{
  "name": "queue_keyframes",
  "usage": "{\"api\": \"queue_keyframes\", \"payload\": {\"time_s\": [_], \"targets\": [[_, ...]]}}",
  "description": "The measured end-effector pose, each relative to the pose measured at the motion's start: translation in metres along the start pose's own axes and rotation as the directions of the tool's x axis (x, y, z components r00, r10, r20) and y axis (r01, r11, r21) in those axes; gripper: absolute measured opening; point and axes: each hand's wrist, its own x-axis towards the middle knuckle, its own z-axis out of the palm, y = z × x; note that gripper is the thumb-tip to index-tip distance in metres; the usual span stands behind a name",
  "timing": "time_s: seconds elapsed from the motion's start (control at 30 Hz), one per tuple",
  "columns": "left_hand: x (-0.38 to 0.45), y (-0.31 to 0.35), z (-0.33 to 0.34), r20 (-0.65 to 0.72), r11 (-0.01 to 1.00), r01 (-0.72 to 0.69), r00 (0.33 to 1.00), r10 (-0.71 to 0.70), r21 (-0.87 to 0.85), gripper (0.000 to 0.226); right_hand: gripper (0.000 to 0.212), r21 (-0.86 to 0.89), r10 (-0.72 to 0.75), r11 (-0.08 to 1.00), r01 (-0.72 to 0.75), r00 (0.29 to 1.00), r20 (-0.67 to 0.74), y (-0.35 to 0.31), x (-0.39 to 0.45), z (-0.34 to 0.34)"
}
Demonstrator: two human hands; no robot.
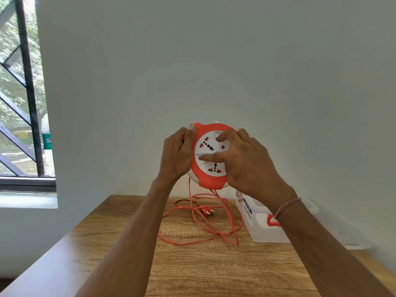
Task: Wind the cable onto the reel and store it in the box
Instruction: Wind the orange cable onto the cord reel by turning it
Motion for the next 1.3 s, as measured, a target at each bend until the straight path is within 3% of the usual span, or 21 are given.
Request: {"api": "queue_keyframes", "payload": {"time_s": [0.13, 0.27, 0.4, 0.57, 0.7, 0.77, 1.07, 1.3], "targets": [[0.001, -0.001, -0.002, -0.009, 1.000, 0.013, 1.000, -0.014, -0.020, 0.061, 0.057, 0.015, 0.113, 0.994, -0.112, 0.988, -0.103, -0.001, -0.002, 0.003], [0.001, 0.001, -0.001, -0.011, 1.000, 0.018, 1.000, -0.019, -0.023, 0.056, 0.066, 0.061, 0.200, 0.979, -0.192, 0.968, -0.155, -0.004, 0.001, 0.004], [0.001, 0.001, -0.002, -0.005, 0.999, 0.022, 1.000, -0.022, -0.026, 0.055, 0.061, 0.104, 0.175, 0.981, -0.161, 0.973, -0.148, -0.003, 0.001, 0.001], [0.000, -0.001, -0.002, -0.012, 1.000, 0.023, 1.000, -0.023, -0.019, 0.052, 0.028, 0.131, -0.021, 0.990, 0.045, 0.983, -0.182, 0.005, 0.003, -0.003], [0.001, 0.000, -0.003, -0.013, 0.999, 0.018, 1.000, -0.018, -0.027, 0.050, 0.043, 0.090, -0.075, 0.993, 0.073, 0.997, 0.023, 0.002, 0.003, -0.004], [0.001, 0.000, -0.003, -0.010, 1.000, 0.009, 1.000, -0.009, -0.024, 0.051, 0.051, 0.050, -0.062, 0.997, 0.059, 0.997, 0.055, 0.000, 0.002, -0.004], [0.001, -0.004, -0.002, -0.003, 1.000, -0.003, 1.000, 0.003, -0.023, 0.054, 0.057, -0.049, -0.005, 0.999, 0.004, 1.000, -0.014, 0.000, 0.001, -0.001], [0.001, -0.004, 0.001, -0.014, 0.999, -0.030, 0.999, 0.030, -0.013, 0.054, 0.054, -0.014, 0.145, 0.989, -0.147, 0.985, -0.094, -0.003, -0.001, 0.003]]}}
